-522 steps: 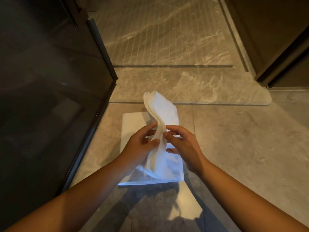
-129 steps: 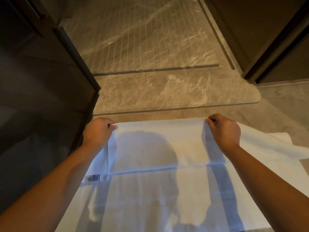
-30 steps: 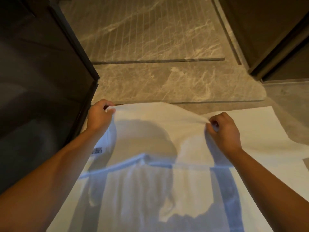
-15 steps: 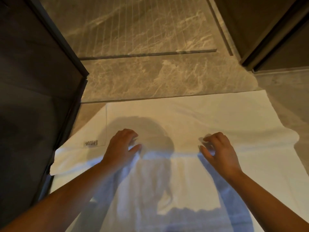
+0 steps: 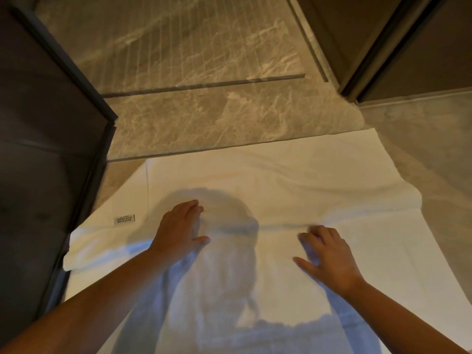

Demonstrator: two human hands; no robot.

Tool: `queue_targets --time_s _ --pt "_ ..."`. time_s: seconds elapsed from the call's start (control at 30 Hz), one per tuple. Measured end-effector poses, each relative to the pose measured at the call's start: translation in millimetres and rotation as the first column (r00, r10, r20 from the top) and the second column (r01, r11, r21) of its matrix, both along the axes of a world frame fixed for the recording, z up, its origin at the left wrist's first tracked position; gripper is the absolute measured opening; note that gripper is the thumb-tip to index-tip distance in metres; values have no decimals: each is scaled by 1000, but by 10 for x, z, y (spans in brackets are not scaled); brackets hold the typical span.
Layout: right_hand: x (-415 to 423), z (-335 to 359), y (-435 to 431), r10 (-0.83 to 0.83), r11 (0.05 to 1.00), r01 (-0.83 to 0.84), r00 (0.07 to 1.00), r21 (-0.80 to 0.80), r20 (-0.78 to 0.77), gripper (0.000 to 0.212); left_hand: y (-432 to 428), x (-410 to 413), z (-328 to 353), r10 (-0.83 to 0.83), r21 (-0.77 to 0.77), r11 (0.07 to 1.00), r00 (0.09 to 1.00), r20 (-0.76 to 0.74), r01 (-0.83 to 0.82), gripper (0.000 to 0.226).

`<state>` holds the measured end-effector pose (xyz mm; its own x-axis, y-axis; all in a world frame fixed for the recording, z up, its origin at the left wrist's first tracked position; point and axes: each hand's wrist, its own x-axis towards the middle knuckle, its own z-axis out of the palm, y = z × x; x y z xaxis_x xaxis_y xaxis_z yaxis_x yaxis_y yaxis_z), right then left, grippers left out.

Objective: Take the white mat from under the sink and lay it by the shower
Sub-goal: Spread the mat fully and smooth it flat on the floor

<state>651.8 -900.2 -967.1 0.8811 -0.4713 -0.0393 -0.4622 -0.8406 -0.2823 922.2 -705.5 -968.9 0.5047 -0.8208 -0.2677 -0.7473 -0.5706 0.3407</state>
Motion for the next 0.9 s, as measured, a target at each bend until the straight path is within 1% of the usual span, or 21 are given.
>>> queue_targets --time_s 0.17,0.33,0.4,0.47,0.5,0.57,0.67,0.7,0.77,0.83,0.9 --pt "-139 14 70 0 1000 0 1000 23 -21 48 49 -34 50 -43 134 990 998 -39 48 82" --pt "-204 15 81 3 998 0 999 61 -46 53 56 -59 81 -79 218 972 996 -35 85 86" --pt "-215 22 36 -29 997 31 999 73 -31 56 57 -66 74 -78 252 964 997 -28 83 89" --pt "-208 26 -51 -82 993 85 996 76 -41 64 65 -71 53 -52 290 955 998 -45 63 95" --pt "-195 32 -99 -111 990 117 991 78 -76 72 70 -75 40 -39 305 951 997 -60 55 99" --pt "-176 22 -199 -134 983 155 971 98 -199 86 80 -74 13 -23 316 947 996 -91 51 105" --pt "-119 -14 -283 -113 982 158 928 102 -354 93 77 -49 -10 -25 321 945 994 -104 58 107" --pt "-90 -17 -284 -114 981 163 924 107 -366 92 74 -39 -5 -31 322 945 995 -96 61 107" --pt "-7 -19 -252 -123 979 167 939 114 -320 88 83 -12 5 -59 309 949 997 -42 69 101" --pt "120 -22 -197 -112 982 147 960 122 -256 84 137 41 24 -73 270 961 997 21 64 90" --pt "294 -30 -127 -73 982 107 976 156 -207 80 240 119 78 -43 190 981 996 80 28 77"
